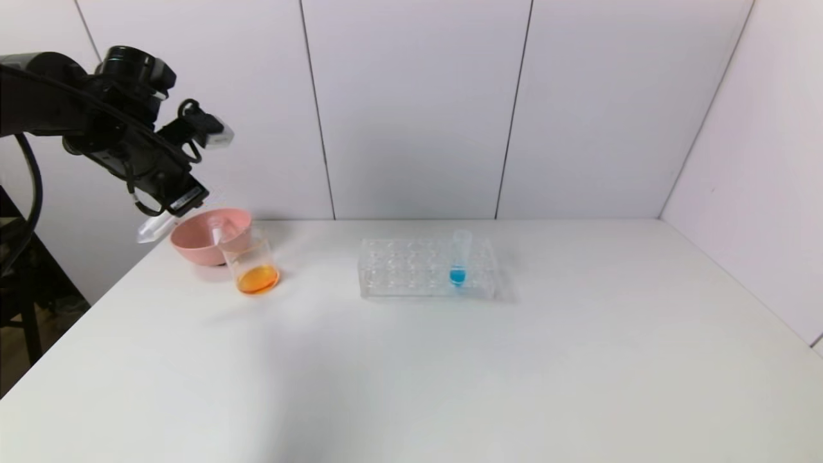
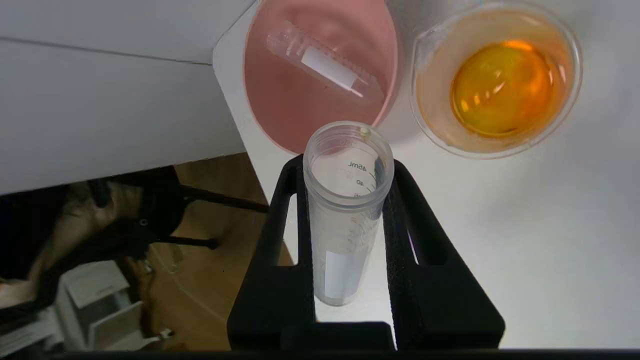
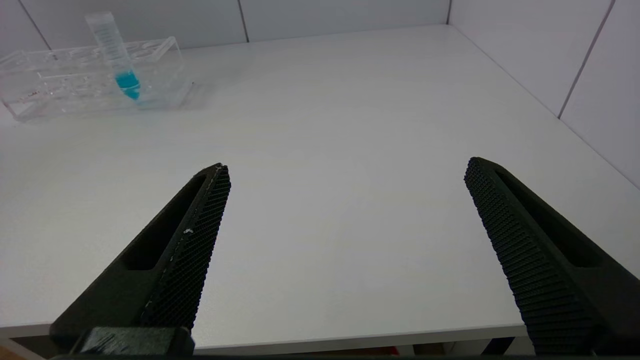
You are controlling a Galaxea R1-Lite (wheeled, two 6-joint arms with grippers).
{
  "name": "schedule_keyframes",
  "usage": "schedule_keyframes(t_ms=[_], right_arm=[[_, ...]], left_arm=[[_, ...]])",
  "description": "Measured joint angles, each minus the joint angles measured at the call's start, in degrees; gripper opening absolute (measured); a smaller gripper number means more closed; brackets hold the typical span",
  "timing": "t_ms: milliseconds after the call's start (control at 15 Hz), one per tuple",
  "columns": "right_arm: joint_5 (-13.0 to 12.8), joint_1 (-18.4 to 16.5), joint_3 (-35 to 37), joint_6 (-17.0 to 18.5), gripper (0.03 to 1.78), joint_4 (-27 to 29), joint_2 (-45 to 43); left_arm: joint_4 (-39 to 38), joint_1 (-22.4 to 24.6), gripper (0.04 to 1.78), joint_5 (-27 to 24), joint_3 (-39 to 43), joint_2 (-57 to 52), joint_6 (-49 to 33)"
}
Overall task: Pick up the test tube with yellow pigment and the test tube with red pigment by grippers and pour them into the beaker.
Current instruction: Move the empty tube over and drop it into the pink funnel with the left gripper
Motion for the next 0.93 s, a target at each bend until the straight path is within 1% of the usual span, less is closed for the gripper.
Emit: schedule_keyframes(t_ms=[67, 133, 267, 400, 533, 667, 733, 800, 933], right_arm=[[0.0, 0.0, 0.0, 0.0, 1.71, 0.0, 0.0], [0.0, 0.0, 0.0, 0.0, 1.71, -0.02, 0.01], [0.0, 0.0, 0.0, 0.0, 1.71, 0.0, 0.0], [0.0, 0.0, 0.0, 0.02, 1.71, 0.0, 0.0], [0.02, 0.0, 0.0, 0.02, 1.71, -0.02, 0.0], [0.02, 0.0, 0.0, 0.02, 1.71, -0.02, 0.0], [0.02, 0.0, 0.0, 0.02, 1.71, -0.02, 0.0], [0.0, 0.0, 0.0, 0.02, 1.71, -0.02, 0.0], [0.0, 0.0, 0.0, 0.02, 1.71, -0.02, 0.0]], left_arm=[[-2.84, 1.08, 0.42, -0.59, 1.43, -0.83, -5.55], [-7.28, 2.22, 0.42, -1.16, 4.4, -1.88, -11.36], [-18.88, 4.17, 0.42, -1.72, 12.57, -3.71, -20.43], [-33.67, 5.85, 0.42, -2.18, 22.71, -5.18, -26.19], [-50.42, 7.12, 0.42, -1.85, 30.56, -5.19, -29.33], [-64.27, 7.58, 0.42, 0.2, 33.82, -2.68, -31.31], [-68.84, 7.73, 0.42, 1.12, 34.17, -1.0, -31.65], [-71.86, 7.89, 0.42, 1.65, 33.9, 0.82, -31.87], [-74.22, 7.91, 0.42, 2.12, 31.44, 4.77, -32.46]])
